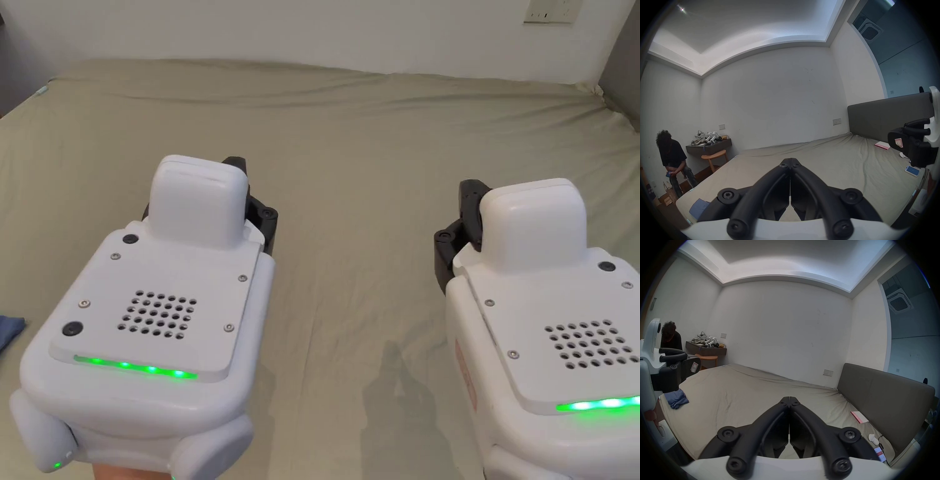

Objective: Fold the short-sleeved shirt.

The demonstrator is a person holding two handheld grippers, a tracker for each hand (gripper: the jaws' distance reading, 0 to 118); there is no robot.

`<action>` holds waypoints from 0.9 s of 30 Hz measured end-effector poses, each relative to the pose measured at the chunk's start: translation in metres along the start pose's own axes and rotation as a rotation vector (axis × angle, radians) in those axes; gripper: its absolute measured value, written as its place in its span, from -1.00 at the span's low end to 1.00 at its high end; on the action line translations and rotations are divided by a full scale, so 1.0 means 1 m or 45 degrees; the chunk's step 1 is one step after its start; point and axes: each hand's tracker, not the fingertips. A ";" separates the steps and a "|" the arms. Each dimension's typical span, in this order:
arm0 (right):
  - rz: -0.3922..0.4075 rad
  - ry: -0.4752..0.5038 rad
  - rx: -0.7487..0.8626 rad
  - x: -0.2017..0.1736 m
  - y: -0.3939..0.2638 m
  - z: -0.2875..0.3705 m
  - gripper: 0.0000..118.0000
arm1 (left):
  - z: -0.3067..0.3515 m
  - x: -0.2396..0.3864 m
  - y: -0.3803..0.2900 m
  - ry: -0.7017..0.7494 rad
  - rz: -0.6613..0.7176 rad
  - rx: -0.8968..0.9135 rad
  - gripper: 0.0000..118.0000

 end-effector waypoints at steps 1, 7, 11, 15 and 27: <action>0.007 0.006 0.000 0.000 0.000 -0.001 -0.57 | 0.000 0.001 0.000 0.004 -0.001 0.008 -0.88; 0.015 0.005 0.049 0.001 -0.002 0.003 0.99 | -0.003 0.004 0.000 -0.009 -0.004 -0.006 0.71; -0.009 -0.034 0.025 0.005 0.003 0.000 0.99 | -0.003 0.006 0.001 -0.011 -0.013 0.009 1.00; -0.146 0.010 -0.049 0.013 0.011 -0.002 0.99 | -0.004 0.006 0.002 -0.011 -0.024 0.006 1.00; -0.309 -0.152 -0.281 0.010 0.034 -0.004 0.99 | -0.001 0.004 0.007 -0.013 0.001 0.008 1.00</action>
